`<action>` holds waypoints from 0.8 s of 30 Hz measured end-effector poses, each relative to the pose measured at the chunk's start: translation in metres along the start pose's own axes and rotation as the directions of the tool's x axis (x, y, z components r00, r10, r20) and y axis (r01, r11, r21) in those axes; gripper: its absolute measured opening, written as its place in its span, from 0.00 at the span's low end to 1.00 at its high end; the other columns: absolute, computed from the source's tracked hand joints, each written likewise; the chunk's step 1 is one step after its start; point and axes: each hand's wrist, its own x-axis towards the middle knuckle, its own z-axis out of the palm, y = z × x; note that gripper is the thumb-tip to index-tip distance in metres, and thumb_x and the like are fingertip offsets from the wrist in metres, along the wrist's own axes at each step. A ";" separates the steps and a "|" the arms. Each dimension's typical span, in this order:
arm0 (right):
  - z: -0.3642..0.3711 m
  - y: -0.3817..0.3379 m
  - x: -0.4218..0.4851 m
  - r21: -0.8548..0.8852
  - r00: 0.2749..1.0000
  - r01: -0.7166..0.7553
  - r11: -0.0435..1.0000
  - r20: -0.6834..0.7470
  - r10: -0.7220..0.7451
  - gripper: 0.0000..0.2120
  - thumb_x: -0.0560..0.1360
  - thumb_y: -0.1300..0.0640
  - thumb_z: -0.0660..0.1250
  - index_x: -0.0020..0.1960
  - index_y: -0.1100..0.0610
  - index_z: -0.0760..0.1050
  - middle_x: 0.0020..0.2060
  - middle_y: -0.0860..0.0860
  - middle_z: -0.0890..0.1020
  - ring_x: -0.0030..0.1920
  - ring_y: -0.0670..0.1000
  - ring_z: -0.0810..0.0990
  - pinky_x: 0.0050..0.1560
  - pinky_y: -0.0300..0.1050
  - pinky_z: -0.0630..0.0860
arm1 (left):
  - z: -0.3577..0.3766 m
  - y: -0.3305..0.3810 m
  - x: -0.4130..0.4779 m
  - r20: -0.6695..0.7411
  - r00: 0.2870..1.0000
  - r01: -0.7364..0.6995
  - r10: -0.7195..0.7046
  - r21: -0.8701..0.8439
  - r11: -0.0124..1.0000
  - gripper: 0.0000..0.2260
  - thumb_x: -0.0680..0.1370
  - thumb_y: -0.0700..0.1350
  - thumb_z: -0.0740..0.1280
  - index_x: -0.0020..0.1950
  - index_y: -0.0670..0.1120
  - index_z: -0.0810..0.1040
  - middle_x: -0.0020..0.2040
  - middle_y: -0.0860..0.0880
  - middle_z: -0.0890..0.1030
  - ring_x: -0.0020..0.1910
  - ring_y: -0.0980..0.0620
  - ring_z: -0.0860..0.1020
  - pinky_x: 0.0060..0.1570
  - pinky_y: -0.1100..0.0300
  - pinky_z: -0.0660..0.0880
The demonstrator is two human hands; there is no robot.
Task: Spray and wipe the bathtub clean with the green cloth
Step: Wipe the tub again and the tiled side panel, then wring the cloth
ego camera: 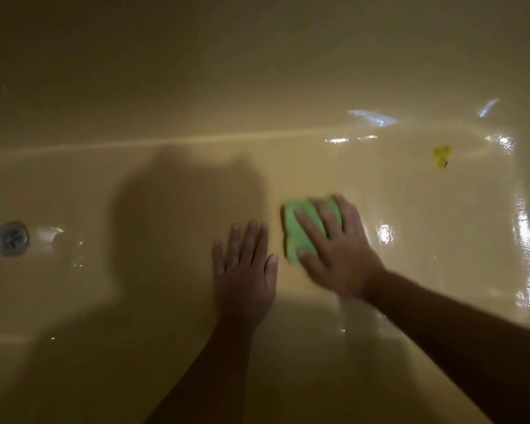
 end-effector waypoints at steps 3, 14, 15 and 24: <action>0.002 -0.036 -0.082 0.035 0.983 0.072 0.997 0.168 -0.076 0.33 0.82 0.37 0.57 0.84 0.48 0.56 0.82 0.56 0.59 0.81 0.69 0.52 0.74 0.75 0.59 | -0.003 -0.020 -0.024 0.040 0.999 0.025 -0.026 0.026 0.999 0.28 0.85 0.58 0.53 0.84 0.50 0.62 0.83 0.50 0.60 0.83 0.43 0.57 0.78 0.34 0.56; 0.001 -0.008 0.047 -0.004 0.985 0.157 0.988 0.073 -0.156 0.33 0.80 0.38 0.61 0.82 0.50 0.64 0.79 0.58 0.66 0.79 0.70 0.58 0.75 0.72 0.59 | -0.006 -0.043 -0.011 0.017 1.000 -0.004 0.003 0.054 0.999 0.29 0.85 0.61 0.53 0.85 0.52 0.58 0.84 0.51 0.59 0.84 0.43 0.54 0.78 0.33 0.52; 0.001 -0.003 0.072 -0.033 0.991 0.128 0.991 0.042 -0.127 0.33 0.80 0.38 0.60 0.82 0.50 0.63 0.78 0.59 0.66 0.79 0.71 0.58 0.74 0.72 0.59 | -0.006 -0.045 -0.006 -0.001 1.000 -0.006 0.006 0.051 0.999 0.29 0.85 0.61 0.53 0.85 0.52 0.59 0.84 0.50 0.59 0.84 0.43 0.54 0.78 0.33 0.52; 0.009 -0.034 0.042 -0.024 0.999 0.000 1.000 0.036 0.001 0.34 0.81 0.38 0.57 0.83 0.51 0.60 0.80 0.62 0.62 0.79 0.73 0.52 0.75 0.75 0.56 | -0.007 -0.058 0.007 -0.022 1.000 -0.014 0.015 0.038 0.999 0.29 0.86 0.60 0.53 0.84 0.49 0.59 0.84 0.48 0.59 0.84 0.42 0.54 0.78 0.34 0.52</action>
